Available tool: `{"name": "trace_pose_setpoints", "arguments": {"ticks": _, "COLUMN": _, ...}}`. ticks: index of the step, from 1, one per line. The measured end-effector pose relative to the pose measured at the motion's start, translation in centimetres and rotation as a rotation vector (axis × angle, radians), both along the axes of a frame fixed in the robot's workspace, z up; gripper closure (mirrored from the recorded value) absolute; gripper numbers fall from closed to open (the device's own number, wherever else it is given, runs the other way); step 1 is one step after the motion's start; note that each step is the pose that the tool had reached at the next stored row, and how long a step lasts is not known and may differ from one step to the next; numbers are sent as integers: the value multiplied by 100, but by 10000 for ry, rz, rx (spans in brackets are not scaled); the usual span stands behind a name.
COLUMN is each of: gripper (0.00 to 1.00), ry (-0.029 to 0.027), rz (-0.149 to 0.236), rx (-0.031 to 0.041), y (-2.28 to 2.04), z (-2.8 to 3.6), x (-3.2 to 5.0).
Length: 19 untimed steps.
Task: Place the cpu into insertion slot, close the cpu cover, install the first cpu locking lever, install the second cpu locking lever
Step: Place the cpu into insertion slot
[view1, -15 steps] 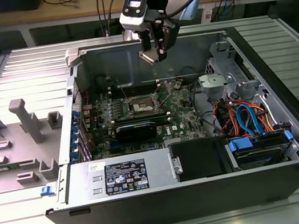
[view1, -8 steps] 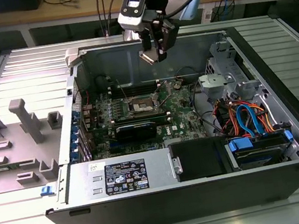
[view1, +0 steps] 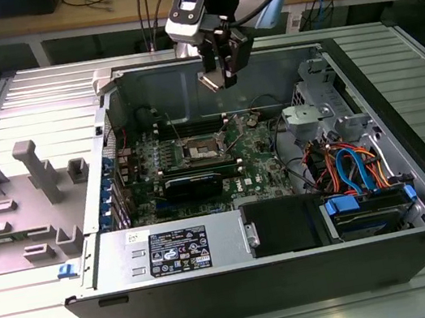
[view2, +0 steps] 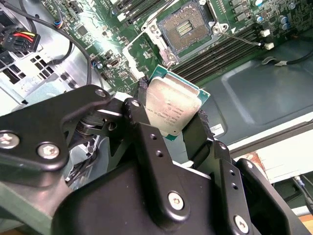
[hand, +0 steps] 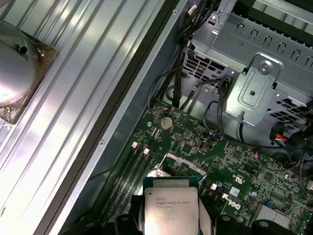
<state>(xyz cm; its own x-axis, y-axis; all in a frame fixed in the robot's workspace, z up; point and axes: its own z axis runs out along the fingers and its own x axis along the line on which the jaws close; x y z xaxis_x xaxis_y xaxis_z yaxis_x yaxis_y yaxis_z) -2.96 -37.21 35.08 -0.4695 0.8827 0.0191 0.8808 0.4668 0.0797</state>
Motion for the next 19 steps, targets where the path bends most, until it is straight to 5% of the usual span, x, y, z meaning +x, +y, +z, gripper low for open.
{"name": "trace_pose_setpoints", "arguments": {"ticks": 15, "gripper": 46, "ry": 1, "rz": -766, "rx": 3, "y": 0, "z": -12, "x": 0}}
{"name": "trace_pose_setpoints", "arguments": {"ticks": 19, "gripper": 46, "ry": 0, "rz": -852, "rx": 4, "y": 0, "z": -60, "x": -1}}
